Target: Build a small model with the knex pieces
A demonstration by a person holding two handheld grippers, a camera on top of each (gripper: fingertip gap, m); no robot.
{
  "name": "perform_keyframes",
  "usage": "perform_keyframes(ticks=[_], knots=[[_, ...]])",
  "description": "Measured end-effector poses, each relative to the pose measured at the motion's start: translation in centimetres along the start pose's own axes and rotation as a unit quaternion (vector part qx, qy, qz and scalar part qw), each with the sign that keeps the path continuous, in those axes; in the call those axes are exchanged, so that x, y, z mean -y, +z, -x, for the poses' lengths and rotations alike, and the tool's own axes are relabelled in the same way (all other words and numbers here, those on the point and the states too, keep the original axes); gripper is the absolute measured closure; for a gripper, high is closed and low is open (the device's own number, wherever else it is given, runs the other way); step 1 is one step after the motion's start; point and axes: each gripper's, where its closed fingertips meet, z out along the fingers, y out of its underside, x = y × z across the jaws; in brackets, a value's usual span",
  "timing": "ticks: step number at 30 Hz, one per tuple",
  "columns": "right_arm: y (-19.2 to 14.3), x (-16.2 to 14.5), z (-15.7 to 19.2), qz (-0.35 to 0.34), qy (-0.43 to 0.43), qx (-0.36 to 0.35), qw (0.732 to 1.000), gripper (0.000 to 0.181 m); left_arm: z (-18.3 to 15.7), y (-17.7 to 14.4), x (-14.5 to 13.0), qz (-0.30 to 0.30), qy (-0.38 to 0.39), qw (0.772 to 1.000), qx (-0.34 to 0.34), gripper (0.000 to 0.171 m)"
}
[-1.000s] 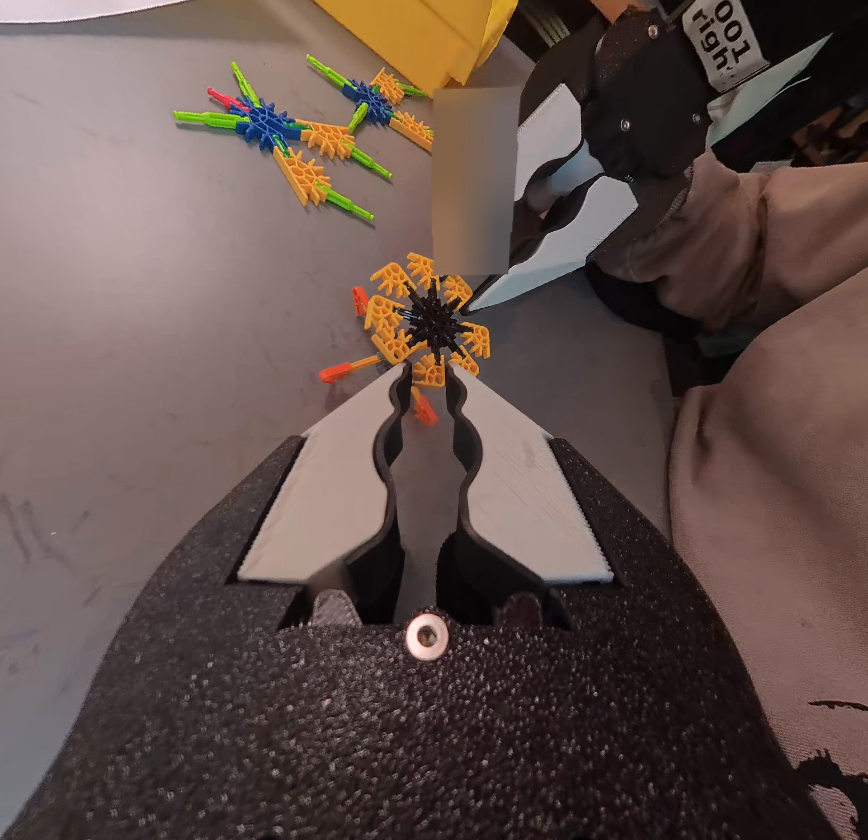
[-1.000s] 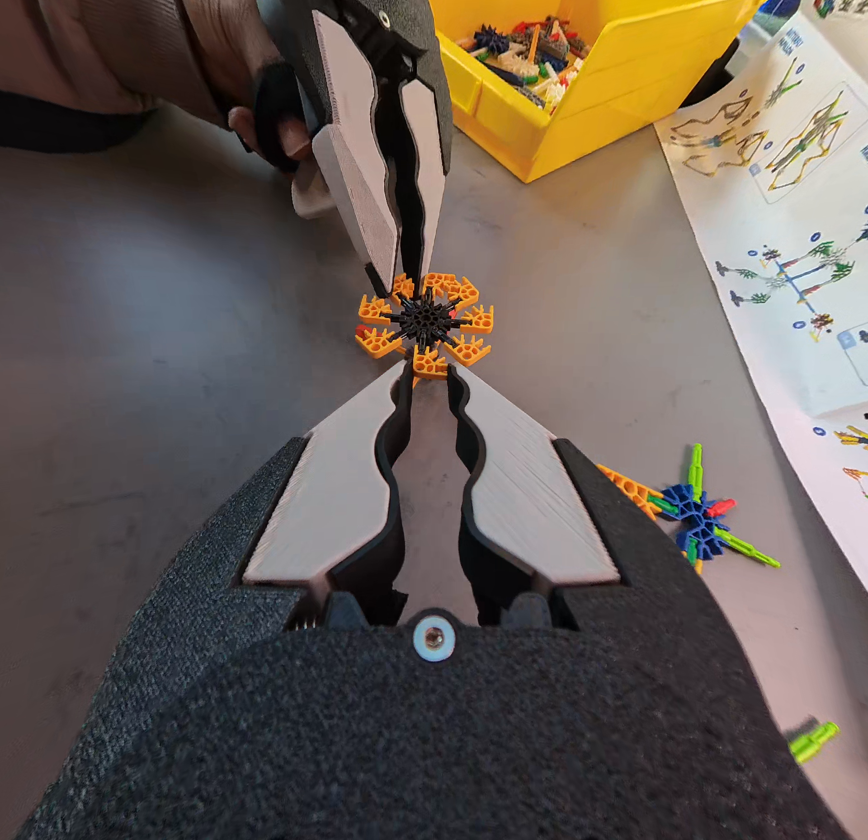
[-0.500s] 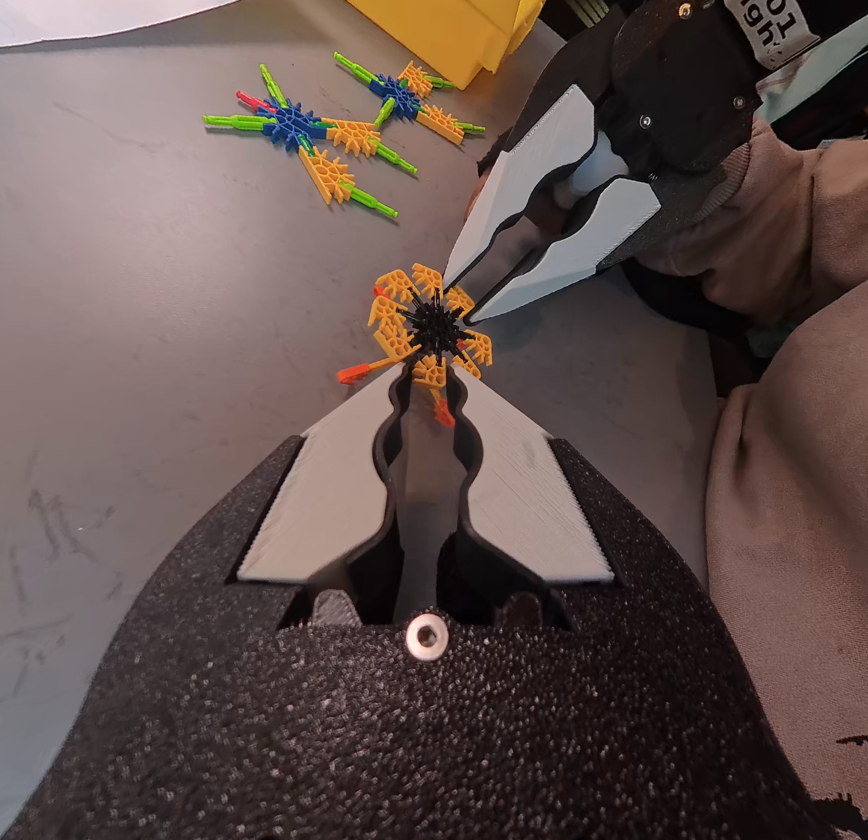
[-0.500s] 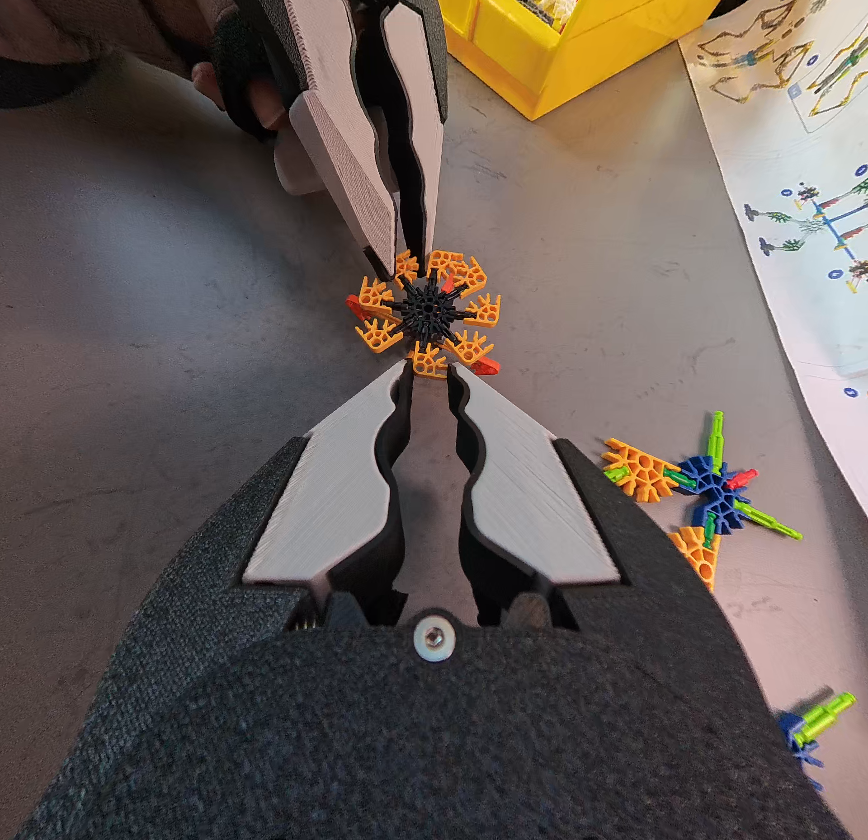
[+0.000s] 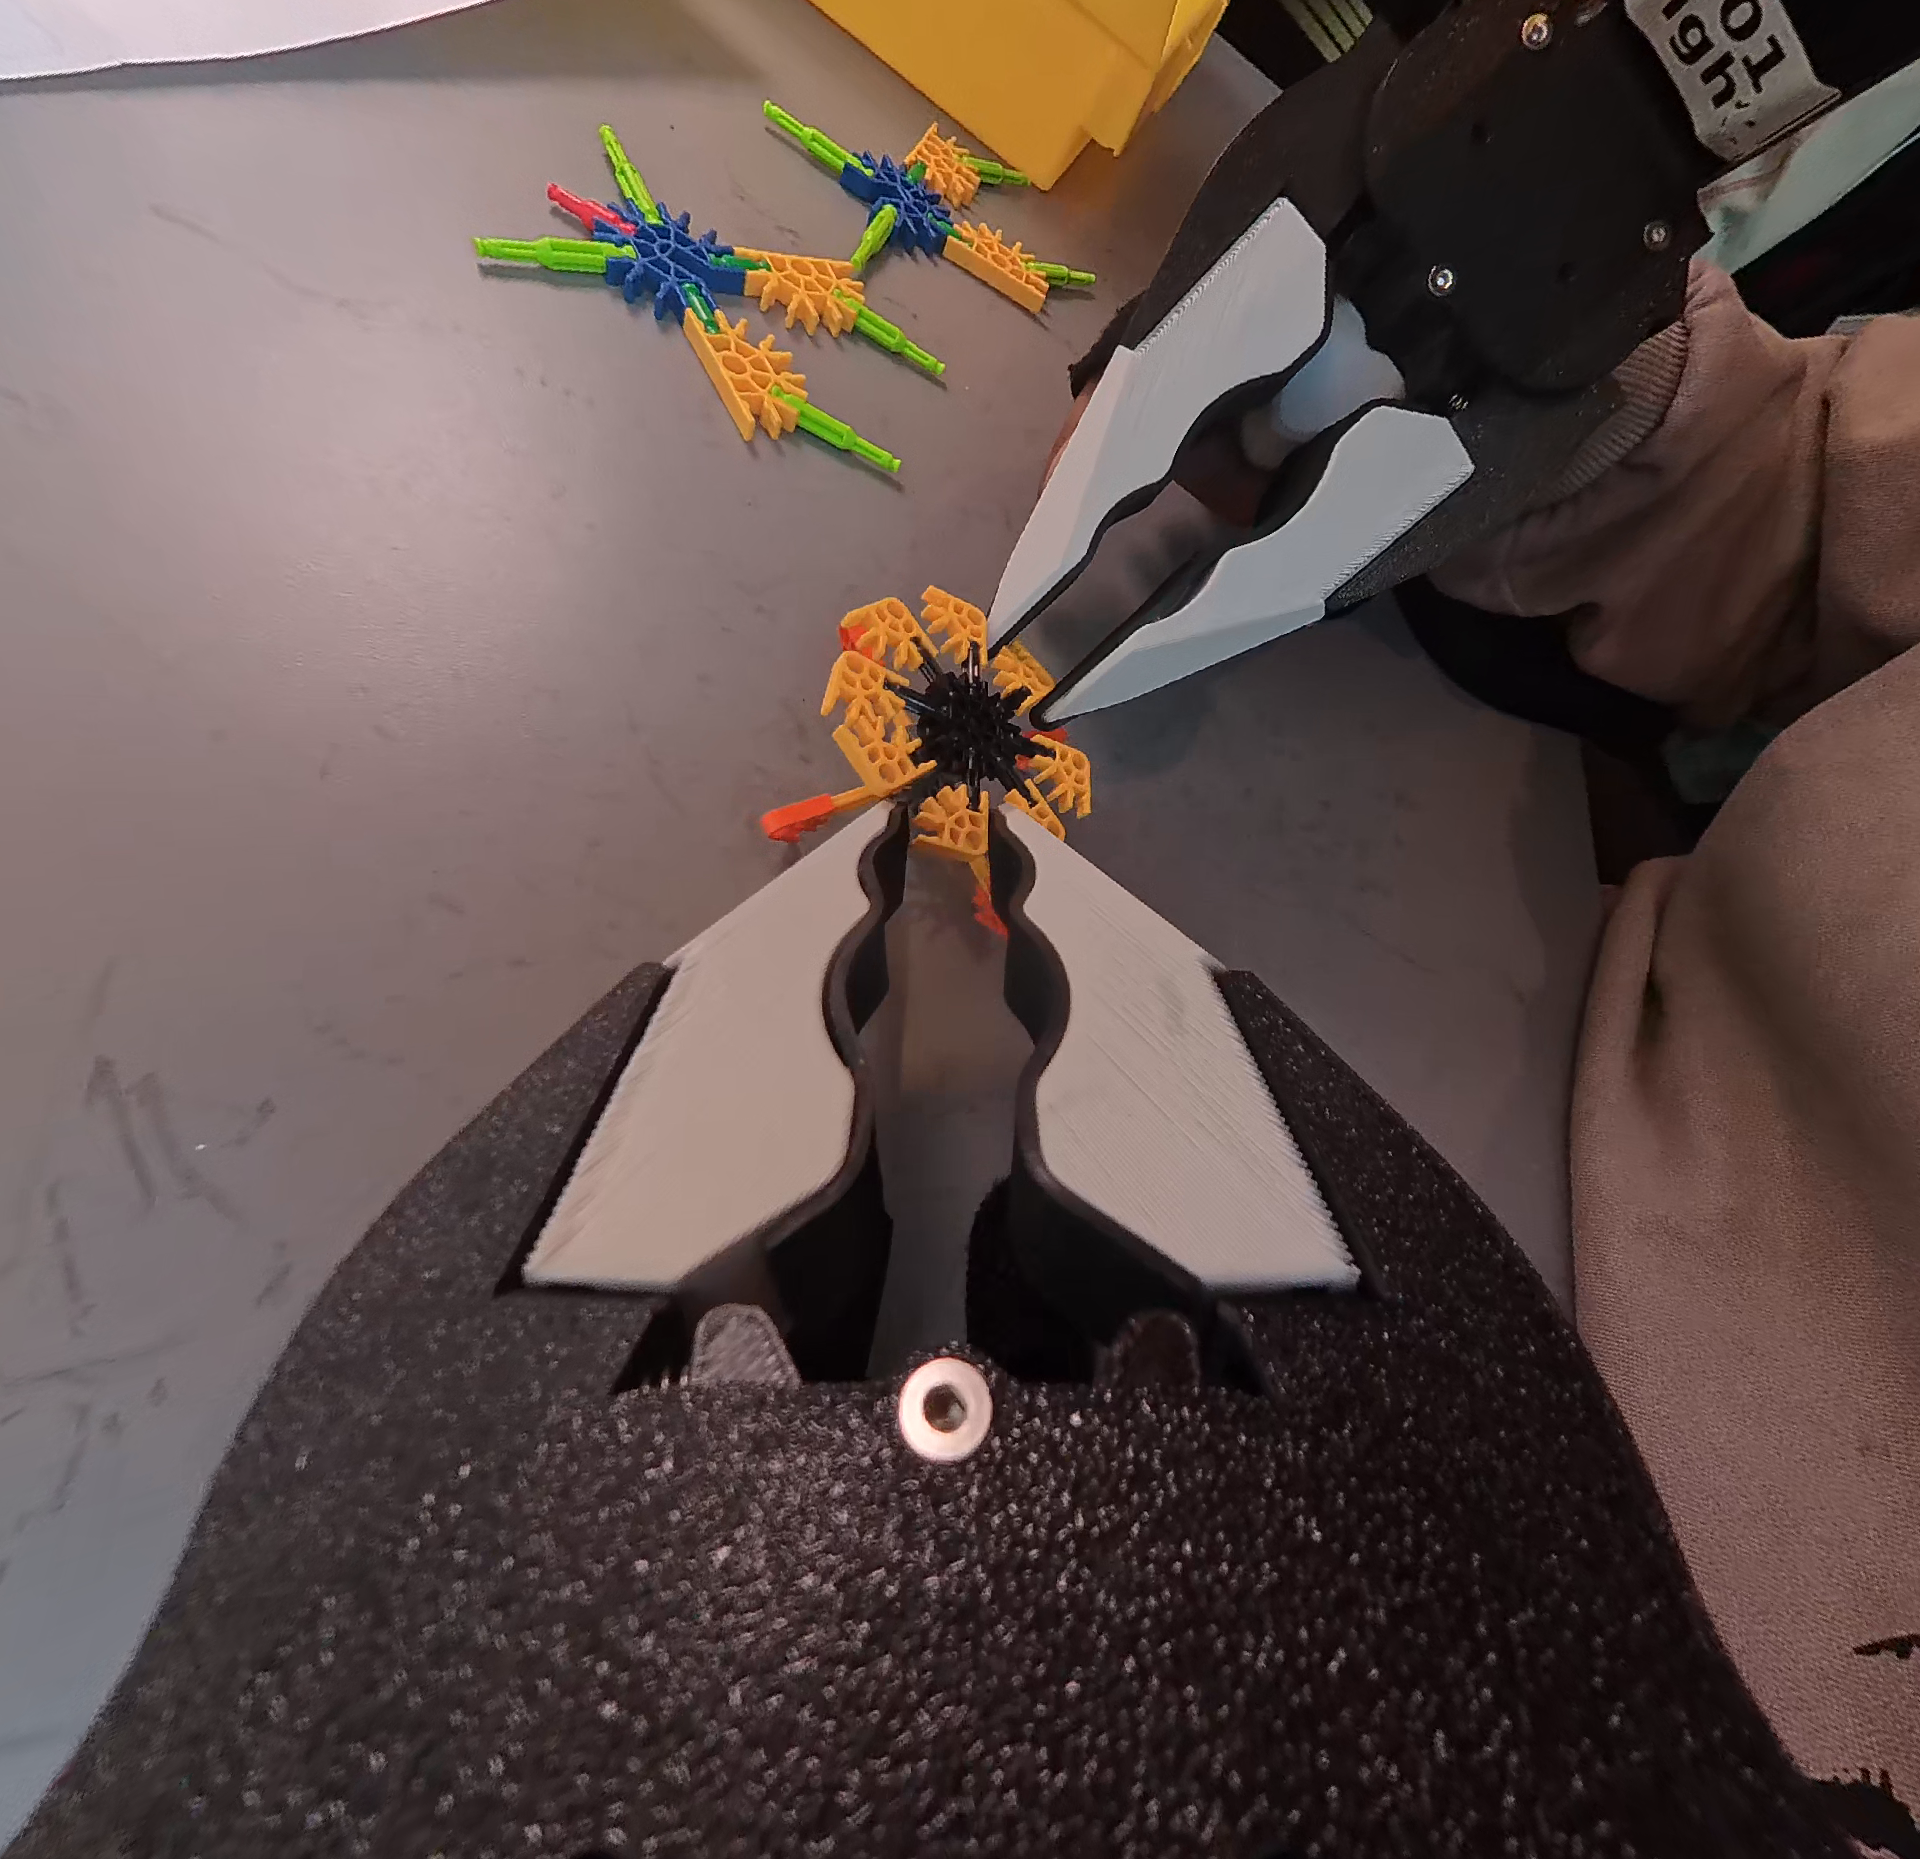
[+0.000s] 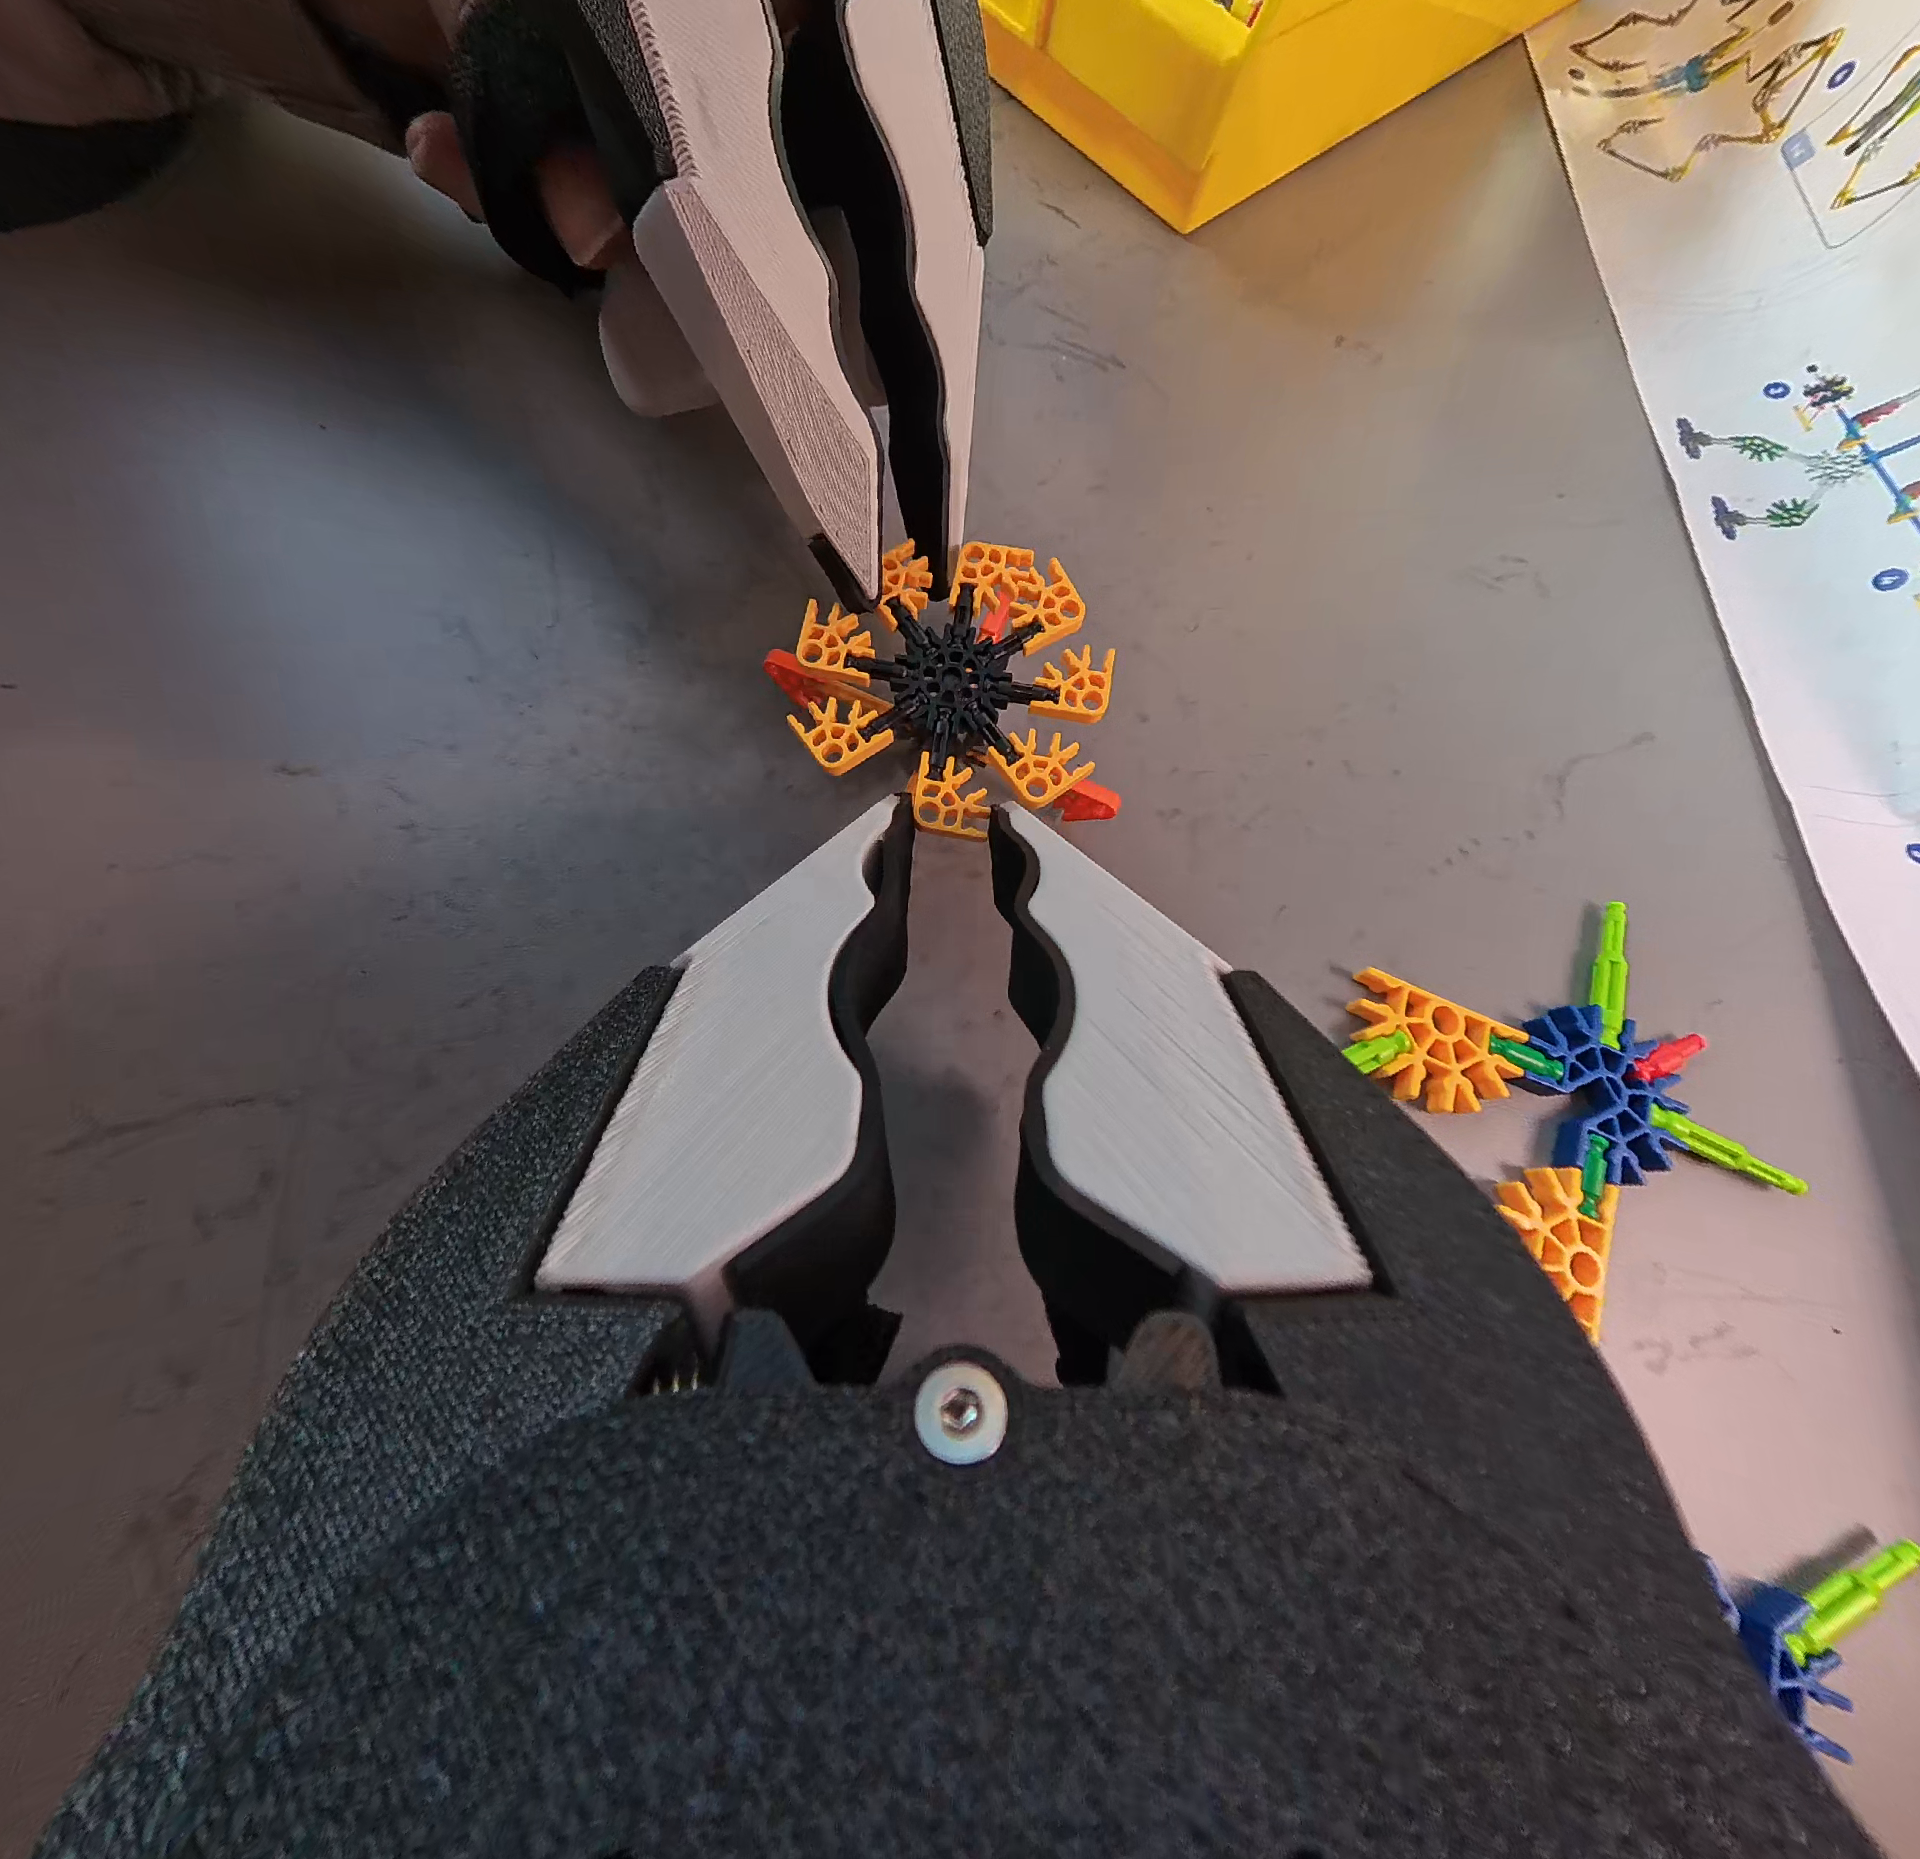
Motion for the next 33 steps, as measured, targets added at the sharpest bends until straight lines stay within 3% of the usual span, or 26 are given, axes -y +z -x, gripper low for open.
perform_keyframes(ticks=[11,20,33], knots=[[0.0,0.2,-0.1,0.0,0.028,0.006,1.0,0.168,0.6,-0.1,0.2,-0.007,-0.034,0.999,0.007,0.155],[-1.8,3.1,-1.2,-0.051,0.027,-0.006,0.998,0.162,0.7,-0.2,0.4,-0.014,-0.046,0.999,0.006,0.155],[1.1,2.0,-0.3,0.017,0.039,0.015,0.999,0.17,0.9,-0.2,0.4,-0.013,-0.042,0.999,0.013,0.155]])
